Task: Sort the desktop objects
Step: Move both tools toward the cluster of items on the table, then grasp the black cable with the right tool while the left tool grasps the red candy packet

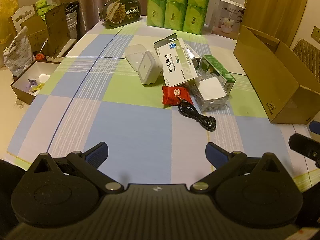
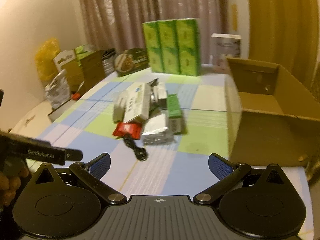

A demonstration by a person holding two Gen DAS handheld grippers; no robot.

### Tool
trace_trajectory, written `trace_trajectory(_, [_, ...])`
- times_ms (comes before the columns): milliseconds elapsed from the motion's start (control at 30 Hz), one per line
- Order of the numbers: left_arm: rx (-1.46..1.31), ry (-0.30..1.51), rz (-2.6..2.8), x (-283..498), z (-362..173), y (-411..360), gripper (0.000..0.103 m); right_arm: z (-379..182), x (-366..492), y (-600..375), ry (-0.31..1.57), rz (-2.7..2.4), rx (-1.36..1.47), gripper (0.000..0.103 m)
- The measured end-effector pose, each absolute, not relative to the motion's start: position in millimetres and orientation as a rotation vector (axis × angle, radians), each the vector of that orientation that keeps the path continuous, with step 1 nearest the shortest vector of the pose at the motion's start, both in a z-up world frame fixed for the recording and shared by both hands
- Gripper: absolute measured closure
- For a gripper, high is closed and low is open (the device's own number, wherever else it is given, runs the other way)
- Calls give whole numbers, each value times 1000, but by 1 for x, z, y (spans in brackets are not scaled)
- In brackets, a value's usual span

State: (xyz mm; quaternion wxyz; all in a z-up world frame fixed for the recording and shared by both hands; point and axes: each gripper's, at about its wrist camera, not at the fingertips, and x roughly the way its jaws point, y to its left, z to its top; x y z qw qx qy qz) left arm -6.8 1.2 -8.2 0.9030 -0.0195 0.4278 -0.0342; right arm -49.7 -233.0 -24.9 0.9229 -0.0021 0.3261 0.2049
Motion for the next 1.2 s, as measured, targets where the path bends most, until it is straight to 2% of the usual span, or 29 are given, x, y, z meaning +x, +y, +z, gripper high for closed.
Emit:
trace_trajectory(433, [43, 872, -125, 24, -4, 18, 1, -52, -14, -195, 708, 578, -166, 2])
trace_trajectory(500, [55, 875, -128, 31, -5, 22, 1, -58, -6, -187, 714, 596, -194, 10])
trace_trajectory(533, [57, 875, -128, 34, -5, 23, 1, -62, 0, -183, 723, 608, -206, 22])
trace_trajectory(567, [58, 876, -126, 37, -6, 25, 1, -66, 5, -180, 734, 618, -214, 29])
trace_trajectory(767, [63, 884, -130, 57, -13, 32, 1, -85, 33, -160, 758, 661, -269, 50])
trace_trajectory(1200, [50, 913, -181, 89, -35, 27, 1, -126, 73, -129, 800, 705, -396, 72])
